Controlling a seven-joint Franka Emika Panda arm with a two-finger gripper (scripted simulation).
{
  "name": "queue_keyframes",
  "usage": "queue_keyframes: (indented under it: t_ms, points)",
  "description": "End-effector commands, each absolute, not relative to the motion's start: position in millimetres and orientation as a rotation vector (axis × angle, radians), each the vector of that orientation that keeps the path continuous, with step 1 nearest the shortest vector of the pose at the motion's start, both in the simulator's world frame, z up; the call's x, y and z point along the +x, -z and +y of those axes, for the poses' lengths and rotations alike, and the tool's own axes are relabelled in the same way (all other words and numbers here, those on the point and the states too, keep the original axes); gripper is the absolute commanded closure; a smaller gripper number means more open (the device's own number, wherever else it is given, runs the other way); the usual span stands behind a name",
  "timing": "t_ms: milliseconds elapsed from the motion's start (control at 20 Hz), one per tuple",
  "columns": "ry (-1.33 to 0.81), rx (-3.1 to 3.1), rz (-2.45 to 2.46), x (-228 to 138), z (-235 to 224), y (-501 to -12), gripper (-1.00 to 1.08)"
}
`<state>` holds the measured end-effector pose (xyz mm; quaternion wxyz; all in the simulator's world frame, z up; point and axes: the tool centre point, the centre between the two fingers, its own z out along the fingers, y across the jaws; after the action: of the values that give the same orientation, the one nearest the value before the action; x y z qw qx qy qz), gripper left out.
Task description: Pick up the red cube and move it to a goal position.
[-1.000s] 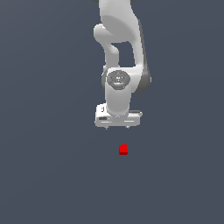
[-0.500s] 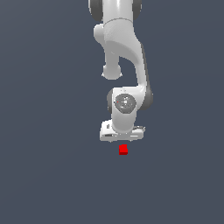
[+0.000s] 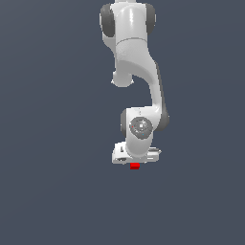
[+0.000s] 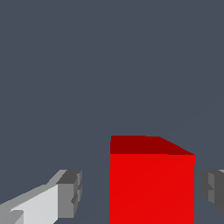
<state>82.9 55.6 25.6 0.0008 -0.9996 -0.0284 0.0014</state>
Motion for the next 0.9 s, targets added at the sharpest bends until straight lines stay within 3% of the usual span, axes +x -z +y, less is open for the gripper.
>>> queue_keyframes:
  t_ms: [0,400,450,850]
  points:
    - [-0.001,-3.14,-0.092,87.1,56.9,-21.5,-0.92]
    - [0.0,-3.14,-0.093,89.4,57.5,-20.0,-0.92]
    - [0.0,-3.14,-0.093,89.4,57.5,-20.0,1.08]
    - [0.0,-3.14,-0.093,89.4,57.5,-20.0,1.08]
